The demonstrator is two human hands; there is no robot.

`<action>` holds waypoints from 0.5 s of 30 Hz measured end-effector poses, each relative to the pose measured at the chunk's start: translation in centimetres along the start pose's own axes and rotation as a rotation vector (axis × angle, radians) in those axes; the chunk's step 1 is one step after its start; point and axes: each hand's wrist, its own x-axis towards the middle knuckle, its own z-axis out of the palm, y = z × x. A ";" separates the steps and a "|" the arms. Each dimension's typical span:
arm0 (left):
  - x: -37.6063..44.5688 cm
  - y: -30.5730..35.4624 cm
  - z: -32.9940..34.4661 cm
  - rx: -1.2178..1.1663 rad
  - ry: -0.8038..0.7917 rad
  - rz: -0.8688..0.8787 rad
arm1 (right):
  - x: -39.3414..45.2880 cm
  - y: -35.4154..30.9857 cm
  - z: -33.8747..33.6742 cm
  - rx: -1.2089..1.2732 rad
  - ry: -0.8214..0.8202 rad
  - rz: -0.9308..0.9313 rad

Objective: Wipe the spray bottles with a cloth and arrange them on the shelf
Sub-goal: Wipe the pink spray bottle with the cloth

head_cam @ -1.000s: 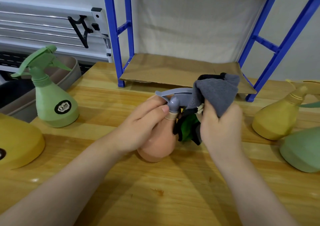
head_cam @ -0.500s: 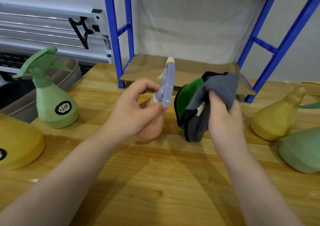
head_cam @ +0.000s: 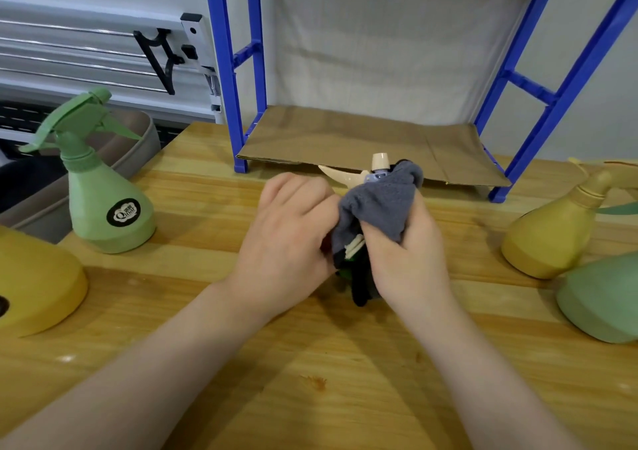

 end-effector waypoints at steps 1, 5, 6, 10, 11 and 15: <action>0.0 0.0 0.0 -0.009 -0.011 -0.006 | 0.0 0.1 0.0 -0.047 0.017 -0.015; 0.1 -0.1 -0.1 -0.026 -0.092 -0.041 | 0.2 0.3 -0.7 -0.269 0.022 -0.072; 0.0 -0.1 0.0 -0.034 -0.106 -0.046 | 0.3 0.2 -0.9 -0.316 0.015 -0.083; 0.0 -0.4 0.1 -0.074 -0.090 -0.033 | 0.5 0.1 -1.5 -0.408 0.031 -0.067; -0.1 -0.4 0.1 -0.081 -0.082 -0.030 | 0.5 0.0 -1.5 -0.383 0.037 -0.047; -0.1 -0.8 0.1 -0.116 -0.080 -0.071 | 0.5 -0.1 -1.6 -0.276 -0.002 -0.021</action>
